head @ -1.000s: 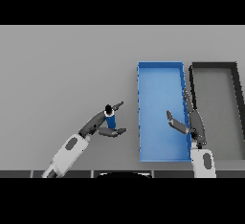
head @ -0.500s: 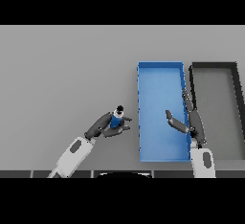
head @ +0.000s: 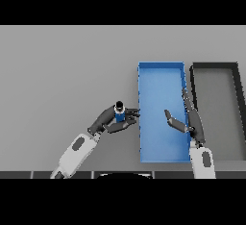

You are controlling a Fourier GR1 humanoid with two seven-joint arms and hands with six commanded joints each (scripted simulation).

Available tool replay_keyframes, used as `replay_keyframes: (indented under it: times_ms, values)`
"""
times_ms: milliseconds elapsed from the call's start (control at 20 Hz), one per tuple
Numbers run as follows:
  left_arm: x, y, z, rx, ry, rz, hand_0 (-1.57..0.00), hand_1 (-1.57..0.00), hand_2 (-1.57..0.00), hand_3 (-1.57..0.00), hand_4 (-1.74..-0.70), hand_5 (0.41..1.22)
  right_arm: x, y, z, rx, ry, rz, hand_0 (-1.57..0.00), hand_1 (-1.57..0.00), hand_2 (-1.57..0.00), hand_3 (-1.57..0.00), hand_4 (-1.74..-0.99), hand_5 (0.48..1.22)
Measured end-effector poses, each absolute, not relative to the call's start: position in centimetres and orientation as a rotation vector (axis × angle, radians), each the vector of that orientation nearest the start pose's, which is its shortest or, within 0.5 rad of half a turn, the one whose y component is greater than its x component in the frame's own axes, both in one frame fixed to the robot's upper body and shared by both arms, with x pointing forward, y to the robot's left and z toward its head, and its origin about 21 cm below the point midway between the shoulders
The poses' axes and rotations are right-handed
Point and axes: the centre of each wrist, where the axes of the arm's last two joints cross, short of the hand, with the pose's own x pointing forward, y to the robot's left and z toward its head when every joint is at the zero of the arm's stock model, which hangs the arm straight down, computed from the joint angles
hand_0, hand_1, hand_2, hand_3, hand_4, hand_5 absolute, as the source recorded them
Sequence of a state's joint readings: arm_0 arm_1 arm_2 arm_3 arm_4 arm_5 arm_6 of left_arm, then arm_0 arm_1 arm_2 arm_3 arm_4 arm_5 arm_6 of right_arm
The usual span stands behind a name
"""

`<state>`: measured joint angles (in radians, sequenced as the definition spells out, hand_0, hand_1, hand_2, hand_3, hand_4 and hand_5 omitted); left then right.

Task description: Pick up the blue pipe and place it into the blue bin.

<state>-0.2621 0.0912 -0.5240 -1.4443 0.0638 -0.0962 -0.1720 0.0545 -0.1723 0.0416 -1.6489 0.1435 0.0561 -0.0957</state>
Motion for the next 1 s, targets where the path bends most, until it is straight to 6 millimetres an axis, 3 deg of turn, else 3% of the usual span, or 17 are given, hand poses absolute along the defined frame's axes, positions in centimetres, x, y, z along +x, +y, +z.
replay_keyframes:
  times_ms: [300, 450, 600, 700, 800, 900, 1000]
  values:
    - [27.0, 9.1, 4.7, -0.565, -1.748, -0.711, -1.56, -1.56, -1.57, -1.57, -1.47, 1.219, 23.3, -26.3, 1.2, -0.194, -1.668, 0.339, 0.0, 0.0, 0.0, 0.0, -1.158, 0.643]
    - [26.6, 8.8, 4.7, -0.567, -1.725, -0.733, -1.57, -1.57, -1.57, -1.57, -1.47, 1.22, 23.2, -27.0, 1.2, -0.196, -1.681, 0.34, 0.0, 0.0, 0.0, 0.0, -1.145, 0.643]
    - [26.6, 9.0, 4.9, -0.569, -1.739, -0.73, -1.57, -1.57, -1.57, -1.57, -1.47, 1.22, 20.2, -25.8, 0.3, -0.261, -1.681, 0.267, 0.0, 0.0, 0.0, 0.0, -1.138, 0.643]
    - [26.7, 9.3, 4.5, -0.56, -1.725, -0.734, -1.57, -1.57, -1.57, -1.57, -1.47, 1.22, 17.5, -24.6, -0.3, -0.337, -1.661, 0.184, 0.0, 0.0, 0.0, 0.0, -1.188, 0.643]
    - [26.6, 8.8, 4.6, -0.557, -1.727, -0.741, -1.57, -1.57, -1.57, -1.57, -1.47, 1.22, 15.3, -23.8, -0.4, -0.413, -1.64, 0.111, 0.0, 0.0, 0.0, 0.0, -1.184, 0.642]
    - [26.7, 8.9, 4.5, -0.564, -1.733, -0.751, -1.57, -1.57, -1.57, -1.57, -1.47, 1.221, 14.7, -23.5, 0.1, -0.433, -1.661, 0.083, 0.0, 0.0, -0.04, 0.0, -1.195, 0.648]
    - [26.5, 8.7, 4.4, -0.571, -1.731, -0.758, -1.57, -1.57, -1.57, -1.57, -1.47, 1.221, 14.6, -23.4, 1.5, -0.258, -1.77, 0.039, 0.0, -0.02, -0.09, 0.0, -1.202, 0.624]
